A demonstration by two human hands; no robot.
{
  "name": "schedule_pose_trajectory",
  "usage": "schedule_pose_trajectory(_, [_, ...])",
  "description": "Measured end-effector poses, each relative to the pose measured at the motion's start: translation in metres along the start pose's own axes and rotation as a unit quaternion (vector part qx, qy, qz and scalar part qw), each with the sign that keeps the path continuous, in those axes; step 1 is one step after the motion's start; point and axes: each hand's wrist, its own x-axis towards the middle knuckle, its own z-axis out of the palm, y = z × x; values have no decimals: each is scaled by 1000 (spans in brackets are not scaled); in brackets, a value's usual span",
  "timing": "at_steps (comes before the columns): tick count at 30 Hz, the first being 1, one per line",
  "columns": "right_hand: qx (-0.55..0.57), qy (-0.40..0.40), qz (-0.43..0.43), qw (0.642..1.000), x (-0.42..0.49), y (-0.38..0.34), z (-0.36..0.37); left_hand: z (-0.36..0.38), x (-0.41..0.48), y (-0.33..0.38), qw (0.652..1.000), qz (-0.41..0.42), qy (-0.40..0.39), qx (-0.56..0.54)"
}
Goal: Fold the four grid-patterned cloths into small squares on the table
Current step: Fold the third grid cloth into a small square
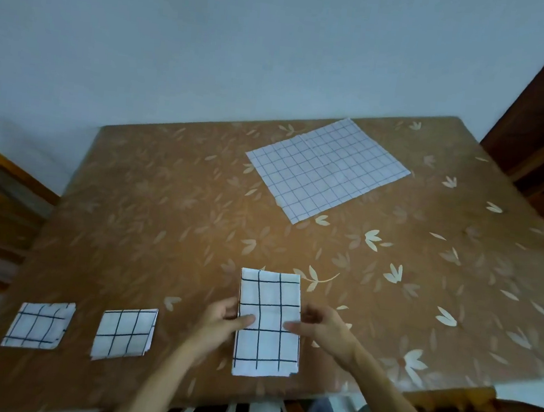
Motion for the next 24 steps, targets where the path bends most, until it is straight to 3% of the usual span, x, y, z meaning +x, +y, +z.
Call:
schedule_pose_trajectory(8, [2,-4,12,1000,-4,-2,16,-15,-22,-3,998,-60,22,-6])
schedule_pose_trajectory(17, [89,-3,22,996,-2,-2,26,-23,-30,-3,991,-28,52,-122])
schedule_pose_trajectory(24, [127,3,42,991,1,-6,31,-32,-31,-4,989,-18,41,-144])
